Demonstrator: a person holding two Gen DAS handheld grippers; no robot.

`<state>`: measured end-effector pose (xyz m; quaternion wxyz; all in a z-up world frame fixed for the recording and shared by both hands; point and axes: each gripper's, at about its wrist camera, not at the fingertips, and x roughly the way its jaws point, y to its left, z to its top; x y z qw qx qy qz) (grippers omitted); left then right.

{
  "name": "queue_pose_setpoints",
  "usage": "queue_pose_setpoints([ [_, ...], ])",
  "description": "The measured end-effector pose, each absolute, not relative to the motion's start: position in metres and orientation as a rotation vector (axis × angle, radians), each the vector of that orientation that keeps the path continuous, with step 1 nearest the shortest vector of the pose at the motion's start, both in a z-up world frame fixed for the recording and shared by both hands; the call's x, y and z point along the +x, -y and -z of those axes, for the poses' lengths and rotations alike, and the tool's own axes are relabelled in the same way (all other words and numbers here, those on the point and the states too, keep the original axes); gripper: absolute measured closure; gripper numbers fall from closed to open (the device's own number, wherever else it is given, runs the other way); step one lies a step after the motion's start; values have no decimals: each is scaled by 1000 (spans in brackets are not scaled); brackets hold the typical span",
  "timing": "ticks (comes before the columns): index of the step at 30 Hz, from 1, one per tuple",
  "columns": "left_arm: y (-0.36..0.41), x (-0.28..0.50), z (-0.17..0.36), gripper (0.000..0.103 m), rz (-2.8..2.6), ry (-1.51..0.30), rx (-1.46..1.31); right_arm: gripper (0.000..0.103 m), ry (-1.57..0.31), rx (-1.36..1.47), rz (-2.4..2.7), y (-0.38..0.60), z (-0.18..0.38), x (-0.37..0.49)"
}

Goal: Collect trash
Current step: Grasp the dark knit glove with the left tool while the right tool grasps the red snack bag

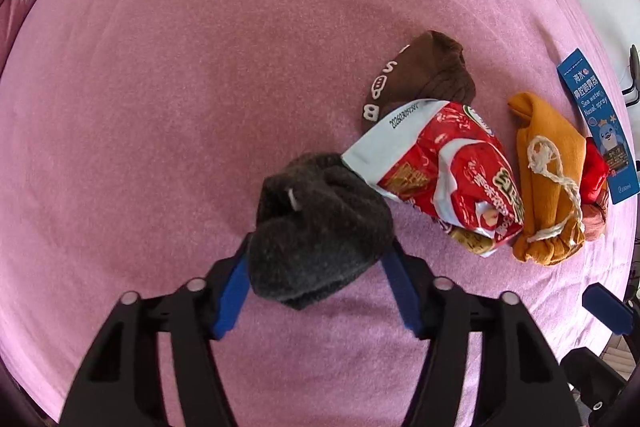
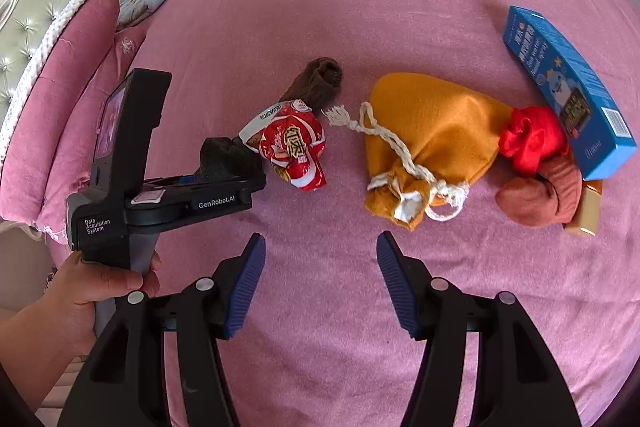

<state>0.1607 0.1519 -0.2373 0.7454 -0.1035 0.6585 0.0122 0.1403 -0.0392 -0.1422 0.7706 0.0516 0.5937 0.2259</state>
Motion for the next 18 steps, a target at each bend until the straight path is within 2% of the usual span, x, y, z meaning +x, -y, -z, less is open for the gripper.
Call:
queue_pose_setpoints([
  [2,-156,164,238,60,-3,-1432,-245,45,-1284,110,-500,32,143,150],
  [5,-163,163,237,69,39,-1423,-267,45,-1291,108,-510,22,148,165],
  [13,-197,142,228,71,103,-1389,-334,45,-1322,90,-548,-16,166,193],
  [16,-208,133,223,71,100,-1379,-359,53,-1353,90,-550,-28,177,199],
  [17,-210,130,220,71,100,-1376,-363,68,-1366,86,-548,-32,180,200],
  [18,-208,132,220,71,101,-1374,-365,73,-1381,89,-551,-34,184,201],
])
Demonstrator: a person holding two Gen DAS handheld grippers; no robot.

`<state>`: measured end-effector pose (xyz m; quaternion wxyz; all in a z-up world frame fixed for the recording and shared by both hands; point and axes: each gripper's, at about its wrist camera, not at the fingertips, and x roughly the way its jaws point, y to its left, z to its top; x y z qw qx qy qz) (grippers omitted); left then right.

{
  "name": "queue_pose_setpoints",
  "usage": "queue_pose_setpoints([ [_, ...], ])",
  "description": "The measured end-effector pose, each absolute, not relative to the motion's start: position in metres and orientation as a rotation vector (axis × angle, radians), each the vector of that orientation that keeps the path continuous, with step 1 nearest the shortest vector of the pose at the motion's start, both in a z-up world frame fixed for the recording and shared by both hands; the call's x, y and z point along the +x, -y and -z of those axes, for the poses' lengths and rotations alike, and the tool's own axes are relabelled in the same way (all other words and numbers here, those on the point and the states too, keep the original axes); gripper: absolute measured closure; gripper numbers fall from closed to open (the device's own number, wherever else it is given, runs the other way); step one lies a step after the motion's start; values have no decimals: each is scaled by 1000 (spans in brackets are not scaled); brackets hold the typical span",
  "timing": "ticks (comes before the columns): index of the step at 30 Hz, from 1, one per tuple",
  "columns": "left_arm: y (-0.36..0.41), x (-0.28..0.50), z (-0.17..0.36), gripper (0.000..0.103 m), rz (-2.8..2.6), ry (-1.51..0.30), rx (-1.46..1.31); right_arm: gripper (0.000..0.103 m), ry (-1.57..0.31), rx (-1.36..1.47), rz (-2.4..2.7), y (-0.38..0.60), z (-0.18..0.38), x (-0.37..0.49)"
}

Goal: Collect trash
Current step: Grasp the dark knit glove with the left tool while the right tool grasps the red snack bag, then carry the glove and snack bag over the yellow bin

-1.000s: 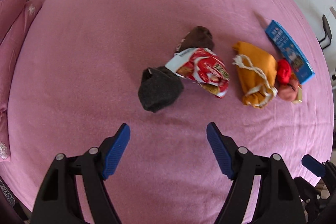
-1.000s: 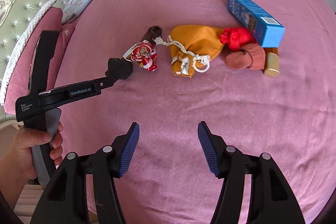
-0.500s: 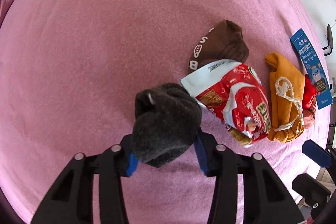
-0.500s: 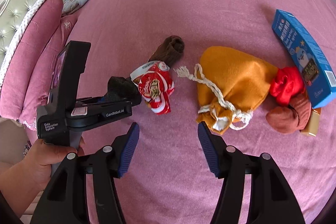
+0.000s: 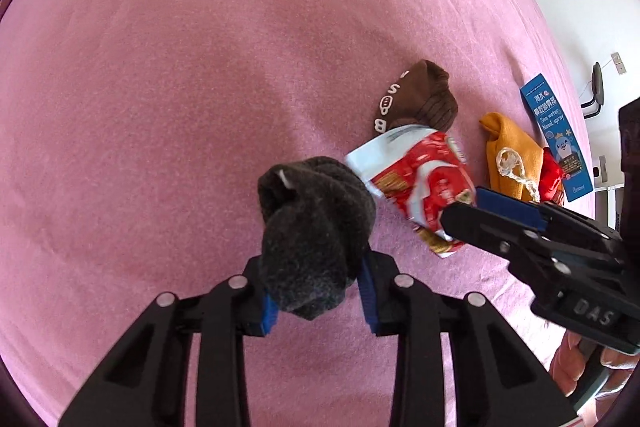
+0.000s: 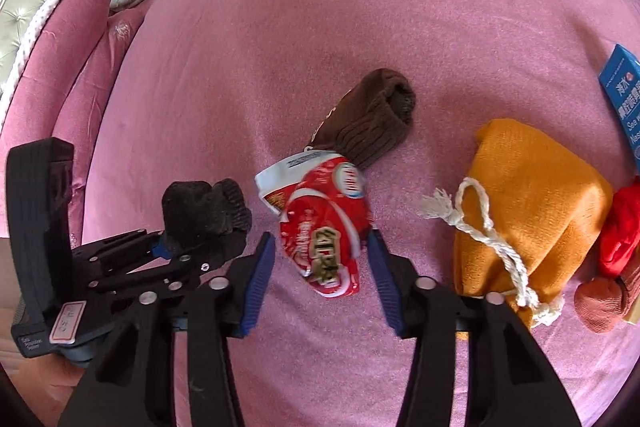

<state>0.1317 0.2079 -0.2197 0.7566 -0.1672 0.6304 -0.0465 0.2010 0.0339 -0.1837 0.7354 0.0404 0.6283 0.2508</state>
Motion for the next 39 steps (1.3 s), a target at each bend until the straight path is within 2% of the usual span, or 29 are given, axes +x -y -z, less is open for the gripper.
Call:
queue_pose_setpoints([
  [5,-207,120,205,71,114,-1360,-367,87,-1369,95,-563,-35,177,192],
  [11,-193,95,177,71,163,-1339,-356,91,-1314,173,-535,5,146,155],
  [17,-145,59,152,71,284,-1348,-279,92,-1270,288,-427,66,119,101],
  [27,2,-16,131,71,569,-1385,-86,92,-1187,400,-218,193,94,-14],
  [39,211,-137,121,71,882,-1437,170,92,-1120,562,80,367,95,-204],
])
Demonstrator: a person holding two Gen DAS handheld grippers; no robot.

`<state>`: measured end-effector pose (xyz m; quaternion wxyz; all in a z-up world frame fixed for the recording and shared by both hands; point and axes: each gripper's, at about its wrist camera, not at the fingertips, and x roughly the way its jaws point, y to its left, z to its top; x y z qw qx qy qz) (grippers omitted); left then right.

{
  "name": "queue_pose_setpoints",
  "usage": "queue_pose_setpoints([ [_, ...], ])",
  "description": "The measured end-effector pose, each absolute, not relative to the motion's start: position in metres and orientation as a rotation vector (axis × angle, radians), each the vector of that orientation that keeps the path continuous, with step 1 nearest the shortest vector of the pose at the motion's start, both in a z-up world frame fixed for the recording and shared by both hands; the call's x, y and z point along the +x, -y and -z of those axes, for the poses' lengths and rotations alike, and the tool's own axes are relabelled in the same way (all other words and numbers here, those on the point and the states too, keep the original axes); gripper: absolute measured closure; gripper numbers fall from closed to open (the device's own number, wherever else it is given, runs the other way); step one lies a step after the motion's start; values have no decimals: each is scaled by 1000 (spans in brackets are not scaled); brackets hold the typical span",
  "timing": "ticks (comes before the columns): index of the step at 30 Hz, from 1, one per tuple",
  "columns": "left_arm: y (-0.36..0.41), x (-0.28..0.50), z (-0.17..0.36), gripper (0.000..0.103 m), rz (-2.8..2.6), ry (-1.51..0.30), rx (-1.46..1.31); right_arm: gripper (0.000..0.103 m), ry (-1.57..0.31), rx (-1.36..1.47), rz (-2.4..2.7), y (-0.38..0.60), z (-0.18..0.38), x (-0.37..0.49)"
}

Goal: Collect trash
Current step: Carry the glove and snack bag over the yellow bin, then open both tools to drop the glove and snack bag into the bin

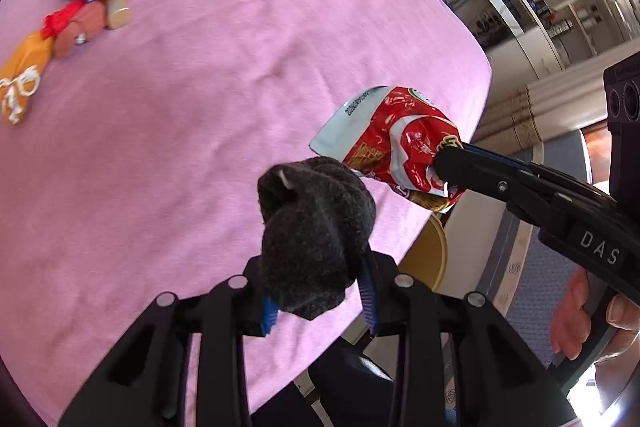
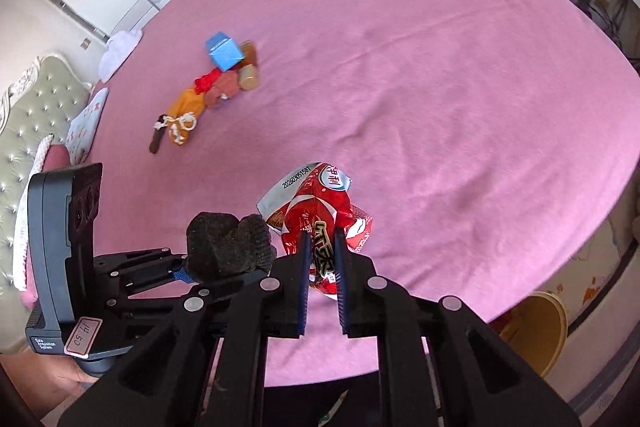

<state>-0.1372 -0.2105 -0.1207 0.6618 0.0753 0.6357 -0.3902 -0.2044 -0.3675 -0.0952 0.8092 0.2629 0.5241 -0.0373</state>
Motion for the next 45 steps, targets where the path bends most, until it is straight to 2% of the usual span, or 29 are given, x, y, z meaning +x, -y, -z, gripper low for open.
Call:
queue_pose_setpoints([
  [8,332,-233,147,71,1073,-1496,360,91,-1113,735,315,455,125,-337],
  [15,405,-306,182,71,1209,-1534,535,91,-1106,879,502,500,160,-431],
  [22,452,-358,221,71,1270,-1571,675,91,-1100,1020,630,519,199,-506],
  [32,489,-406,248,70,1350,-1583,793,90,-1060,1135,710,529,224,-553],
  [34,492,-411,252,64,1375,-1594,810,88,-1062,1146,732,531,228,-558],
  [36,495,-415,257,48,1371,-1597,843,76,-1063,1162,753,533,231,-564],
  [37,495,-417,259,35,1367,-1591,860,67,-1060,1163,773,534,231,-569],
  [38,495,-418,261,32,1363,-1585,868,65,-1053,1168,784,535,231,-573],
  [45,490,-417,268,32,1346,-1597,895,65,-1040,1193,815,536,230,-587],
])
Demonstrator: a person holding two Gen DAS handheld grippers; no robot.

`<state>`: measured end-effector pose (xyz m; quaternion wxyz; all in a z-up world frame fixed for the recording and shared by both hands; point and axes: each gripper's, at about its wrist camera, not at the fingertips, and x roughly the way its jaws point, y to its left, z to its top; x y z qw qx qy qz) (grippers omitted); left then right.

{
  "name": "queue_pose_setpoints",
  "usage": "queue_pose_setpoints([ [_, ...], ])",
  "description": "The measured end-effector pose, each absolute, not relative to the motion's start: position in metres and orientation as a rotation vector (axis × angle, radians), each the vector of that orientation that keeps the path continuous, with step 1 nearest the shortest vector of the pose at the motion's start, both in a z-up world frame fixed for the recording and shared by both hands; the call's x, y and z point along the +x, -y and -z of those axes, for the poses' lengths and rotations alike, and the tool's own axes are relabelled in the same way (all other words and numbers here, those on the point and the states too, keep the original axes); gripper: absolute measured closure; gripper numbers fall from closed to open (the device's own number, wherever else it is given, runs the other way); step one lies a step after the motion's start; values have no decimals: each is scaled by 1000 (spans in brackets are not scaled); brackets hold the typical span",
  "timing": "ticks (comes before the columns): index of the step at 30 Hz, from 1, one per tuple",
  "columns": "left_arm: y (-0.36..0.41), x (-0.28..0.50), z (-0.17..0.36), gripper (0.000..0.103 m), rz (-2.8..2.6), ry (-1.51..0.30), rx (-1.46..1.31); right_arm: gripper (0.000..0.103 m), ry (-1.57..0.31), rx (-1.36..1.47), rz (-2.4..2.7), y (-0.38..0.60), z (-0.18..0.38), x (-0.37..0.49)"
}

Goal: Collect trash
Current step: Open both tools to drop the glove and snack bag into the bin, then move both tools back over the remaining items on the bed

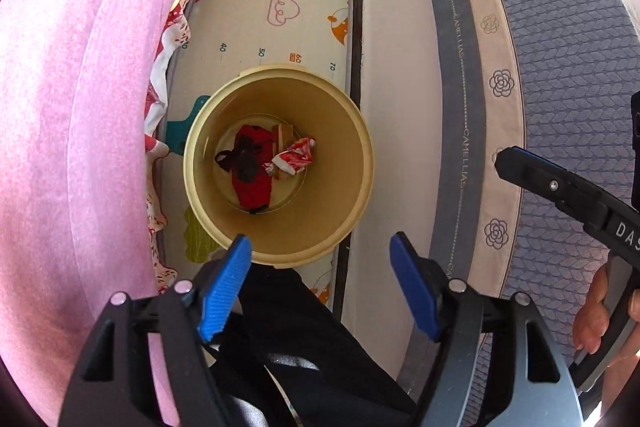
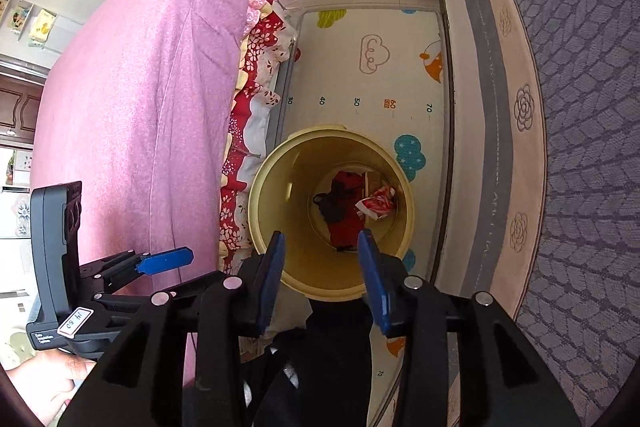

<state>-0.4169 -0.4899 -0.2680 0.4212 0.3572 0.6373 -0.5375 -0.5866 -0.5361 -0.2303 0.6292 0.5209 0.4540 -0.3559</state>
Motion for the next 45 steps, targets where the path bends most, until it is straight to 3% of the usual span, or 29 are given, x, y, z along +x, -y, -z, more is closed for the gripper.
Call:
queue_pose_setpoints([
  [7,477,-394,247,32,1337,-1561,809,65,-1059,1128,765,530,210,-553],
  [14,426,-326,205,32,1242,-1497,660,65,-1077,990,605,511,174,-459],
  [34,83,-44,145,32,554,-1386,130,65,-1172,506,-68,271,107,-100],
  [45,-21,70,138,29,300,-1327,-49,65,-1183,353,-298,177,99,42],
])
